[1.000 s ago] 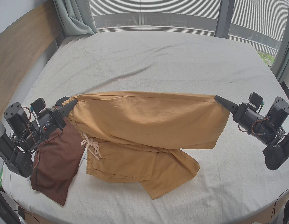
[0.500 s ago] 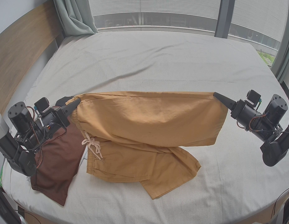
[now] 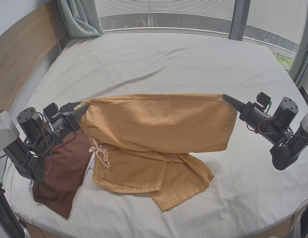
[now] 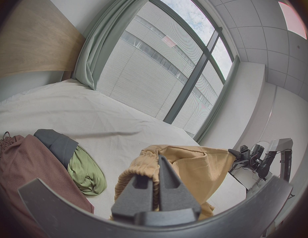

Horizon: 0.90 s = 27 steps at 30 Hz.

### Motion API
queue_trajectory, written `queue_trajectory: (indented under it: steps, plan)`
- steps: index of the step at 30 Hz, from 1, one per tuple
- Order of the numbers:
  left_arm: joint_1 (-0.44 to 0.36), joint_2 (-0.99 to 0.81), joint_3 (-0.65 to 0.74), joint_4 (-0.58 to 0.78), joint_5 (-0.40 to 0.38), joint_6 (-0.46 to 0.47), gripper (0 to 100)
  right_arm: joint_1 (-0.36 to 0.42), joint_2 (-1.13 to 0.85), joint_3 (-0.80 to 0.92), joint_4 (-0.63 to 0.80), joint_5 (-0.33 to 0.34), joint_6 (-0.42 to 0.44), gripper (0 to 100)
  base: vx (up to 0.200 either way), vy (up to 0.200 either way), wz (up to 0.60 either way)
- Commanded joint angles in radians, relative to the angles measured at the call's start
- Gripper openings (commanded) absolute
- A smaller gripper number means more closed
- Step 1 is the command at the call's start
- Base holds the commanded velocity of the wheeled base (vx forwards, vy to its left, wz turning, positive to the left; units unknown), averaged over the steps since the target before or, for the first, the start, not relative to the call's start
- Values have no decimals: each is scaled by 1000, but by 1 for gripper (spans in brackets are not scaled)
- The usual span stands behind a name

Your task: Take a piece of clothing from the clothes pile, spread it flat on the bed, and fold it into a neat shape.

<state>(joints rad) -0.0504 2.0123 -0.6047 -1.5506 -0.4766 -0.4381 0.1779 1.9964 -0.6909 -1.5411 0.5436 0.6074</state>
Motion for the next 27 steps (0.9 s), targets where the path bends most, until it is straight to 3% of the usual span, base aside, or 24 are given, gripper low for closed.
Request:
queue_trajectory:
  steps: [1,27]
  plan:
    - [1,48,-33,0,12,-1,0,-3,56,-39,-1,-2,0,0,0,0,0]
    - [0,232,-228,0,70,-4,0,-35,259,-282,1,-7,3,0,0,0,0]
